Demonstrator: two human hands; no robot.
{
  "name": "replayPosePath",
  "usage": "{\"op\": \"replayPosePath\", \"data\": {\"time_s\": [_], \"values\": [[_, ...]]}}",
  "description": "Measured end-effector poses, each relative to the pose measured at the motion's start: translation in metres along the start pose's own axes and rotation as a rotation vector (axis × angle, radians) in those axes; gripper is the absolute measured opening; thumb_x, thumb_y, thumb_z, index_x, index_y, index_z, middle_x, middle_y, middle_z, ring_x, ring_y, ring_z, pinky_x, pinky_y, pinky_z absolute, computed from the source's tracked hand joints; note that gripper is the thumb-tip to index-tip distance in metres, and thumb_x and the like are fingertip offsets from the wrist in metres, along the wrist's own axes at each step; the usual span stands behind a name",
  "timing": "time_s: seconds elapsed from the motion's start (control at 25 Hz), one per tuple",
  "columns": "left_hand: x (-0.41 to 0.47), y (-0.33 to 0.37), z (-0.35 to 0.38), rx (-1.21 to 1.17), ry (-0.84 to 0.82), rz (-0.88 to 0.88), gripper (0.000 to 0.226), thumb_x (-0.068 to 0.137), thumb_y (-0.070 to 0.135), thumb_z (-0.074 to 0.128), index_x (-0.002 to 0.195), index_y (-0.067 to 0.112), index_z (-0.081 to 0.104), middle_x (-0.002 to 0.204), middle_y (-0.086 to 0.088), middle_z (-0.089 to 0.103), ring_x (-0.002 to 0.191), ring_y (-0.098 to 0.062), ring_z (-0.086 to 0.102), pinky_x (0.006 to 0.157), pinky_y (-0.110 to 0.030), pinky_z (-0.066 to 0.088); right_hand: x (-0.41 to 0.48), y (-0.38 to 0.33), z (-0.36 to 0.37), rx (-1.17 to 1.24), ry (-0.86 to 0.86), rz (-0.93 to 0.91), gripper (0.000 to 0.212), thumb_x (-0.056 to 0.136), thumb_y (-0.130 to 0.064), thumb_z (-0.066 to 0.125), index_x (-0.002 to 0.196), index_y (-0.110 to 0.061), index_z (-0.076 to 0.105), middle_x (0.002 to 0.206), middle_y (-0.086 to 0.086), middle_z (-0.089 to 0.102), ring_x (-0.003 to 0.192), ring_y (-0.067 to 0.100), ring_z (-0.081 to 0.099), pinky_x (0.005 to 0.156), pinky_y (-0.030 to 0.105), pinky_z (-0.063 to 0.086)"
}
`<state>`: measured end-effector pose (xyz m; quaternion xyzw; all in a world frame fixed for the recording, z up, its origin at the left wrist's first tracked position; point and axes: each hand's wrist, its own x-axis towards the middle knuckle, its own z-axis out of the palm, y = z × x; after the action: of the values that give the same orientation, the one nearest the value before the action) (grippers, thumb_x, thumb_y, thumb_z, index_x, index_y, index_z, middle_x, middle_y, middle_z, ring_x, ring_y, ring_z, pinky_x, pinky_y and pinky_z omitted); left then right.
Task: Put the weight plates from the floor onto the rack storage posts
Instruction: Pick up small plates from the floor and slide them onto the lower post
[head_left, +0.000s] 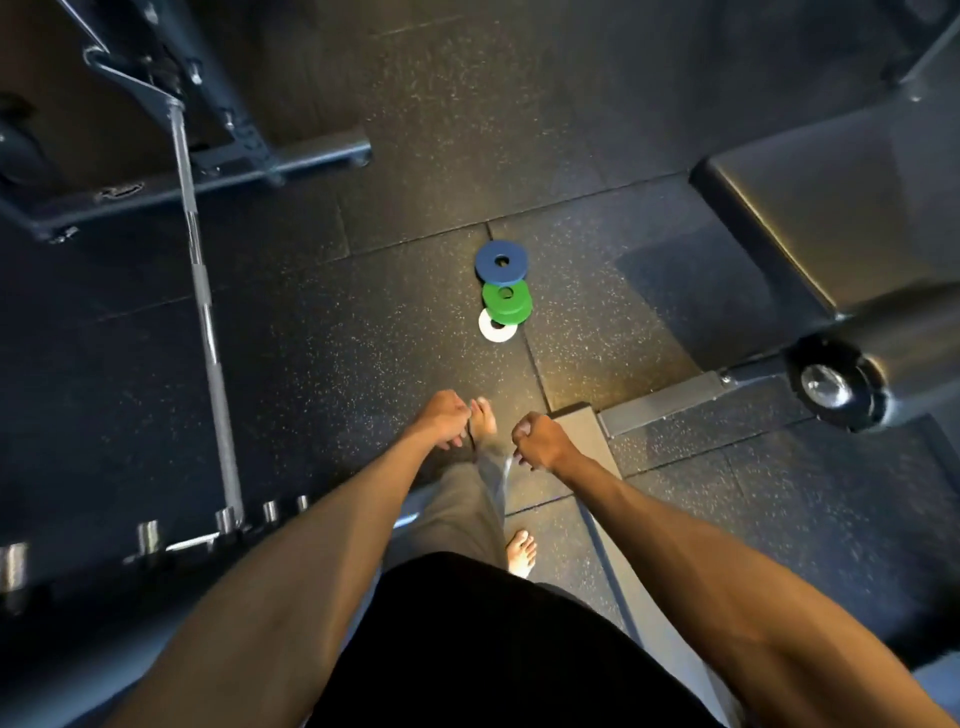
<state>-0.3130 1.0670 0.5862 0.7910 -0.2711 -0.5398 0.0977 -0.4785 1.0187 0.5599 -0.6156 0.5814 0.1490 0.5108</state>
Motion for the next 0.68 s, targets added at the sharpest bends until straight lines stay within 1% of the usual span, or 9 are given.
{"op": "replayPosePath", "data": {"time_s": [0.16, 0.28, 0.36, 0.4, 0.44, 0.48, 0.56, 0.6, 0.68], "values": [[0.081, 0.045, -0.037, -0.001, -0.025, -0.034, 0.016, 0.1, 0.013, 0.042, 0.093, 0.011, 0.056, 0.075, -0.012, 0.063, 0.053, -0.017, 0.054, 0.049, -0.025, 0.041, 0.083, -0.043, -0.054, -0.008, -0.008, 0.035, 0.008, 0.087, -0.017, 0.051, 0.092, -0.014, 0.057, 0.098, 0.02, 0.072, 0.095, 0.038, 0.069, 0.081, 0.044, 0.056], [0.125, 0.081, -0.065, -0.004, -0.031, -0.052, 0.017, 0.099, 0.009, 0.042, 0.092, 0.007, 0.058, 0.082, -0.016, 0.065, 0.055, -0.021, 0.059, 0.045, -0.024, 0.042, 0.129, -0.075, -0.095, -0.023, -0.008, 0.058, 0.005, 0.088, -0.017, 0.051, 0.09, -0.015, 0.056, 0.1, 0.022, 0.071, 0.097, 0.04, 0.068, 0.084, 0.045, 0.055], [0.157, 0.108, -0.085, 0.012, -0.049, -0.049, 0.023, 0.098, 0.009, 0.042, 0.105, 0.0, 0.061, 0.095, -0.024, 0.069, 0.077, -0.033, 0.07, 0.056, -0.031, 0.052, 0.16, -0.104, -0.122, -0.051, -0.011, 0.035, 0.008, 0.09, -0.014, 0.051, 0.085, -0.013, 0.057, 0.101, 0.026, 0.071, 0.097, 0.042, 0.068, 0.084, 0.047, 0.056], [0.173, 0.122, -0.094, -0.001, -0.051, -0.065, 0.026, 0.098, 0.008, 0.041, 0.11, -0.005, 0.06, 0.103, -0.027, 0.068, 0.09, -0.038, 0.07, 0.057, -0.032, 0.053, 0.176, -0.117, -0.135, -0.075, -0.012, 0.016, 0.013, 0.091, -0.011, 0.05, 0.079, -0.014, 0.056, 0.101, 0.028, 0.071, 0.097, 0.044, 0.068, 0.083, 0.048, 0.055], [0.188, 0.137, -0.103, -0.026, -0.056, -0.081, 0.026, 0.099, 0.007, 0.042, 0.113, -0.008, 0.059, 0.108, -0.028, 0.067, 0.096, -0.041, 0.069, 0.053, -0.031, 0.052, 0.192, -0.13, -0.148, -0.096, -0.013, -0.007, 0.016, 0.092, -0.01, 0.049, 0.078, -0.014, 0.054, 0.102, 0.03, 0.07, 0.099, 0.045, 0.067, 0.084, 0.049, 0.055], [0.206, 0.151, -0.11, -0.037, -0.059, -0.085, 0.026, 0.099, 0.006, 0.043, 0.114, -0.008, 0.058, 0.109, -0.028, 0.067, 0.096, -0.042, 0.069, 0.05, -0.029, 0.051, 0.211, -0.142, -0.158, -0.121, -0.017, -0.035, 0.014, 0.093, -0.008, 0.049, 0.082, -0.013, 0.055, 0.105, 0.031, 0.069, 0.101, 0.047, 0.066, 0.086, 0.05, 0.054], [0.24, 0.173, -0.121, -0.027, -0.08, -0.088, 0.025, 0.099, 0.01, 0.043, 0.113, -0.004, 0.06, 0.103, -0.027, 0.069, 0.078, -0.038, 0.07, 0.054, -0.031, 0.052, 0.246, -0.159, -0.175, -0.152, -0.023, -0.067, 0.012, 0.093, -0.005, 0.048, 0.091, -0.011, 0.058, 0.109, 0.031, 0.068, 0.104, 0.046, 0.065, 0.089, 0.05, 0.054], [0.262, 0.183, -0.124, -0.037, -0.086, -0.101, 0.024, 0.1, 0.012, 0.043, 0.111, -0.001, 0.061, 0.099, -0.024, 0.069, 0.066, -0.032, 0.067, 0.054, -0.029, 0.051, 0.269, -0.166, -0.183, -0.156, -0.038, -0.073, 0.014, 0.092, -0.003, 0.048, 0.087, -0.009, 0.06, 0.107, 0.031, 0.068, 0.102, 0.045, 0.065, 0.088, 0.05, 0.054], [0.31, 0.197, -0.125, -0.078, -0.088, -0.122, 0.019, 0.1, 0.015, 0.042, 0.103, 0.007, 0.059, 0.093, -0.02, 0.067, 0.056, -0.019, 0.059, 0.048, -0.024, 0.048, 0.325, -0.169, -0.19, -0.168, -0.077, -0.075, 0.023, 0.092, -0.004, 0.048, 0.071, -0.013, 0.054, 0.101, 0.03, 0.069, 0.096, 0.043, 0.068, 0.085, 0.051, 0.055]]}}
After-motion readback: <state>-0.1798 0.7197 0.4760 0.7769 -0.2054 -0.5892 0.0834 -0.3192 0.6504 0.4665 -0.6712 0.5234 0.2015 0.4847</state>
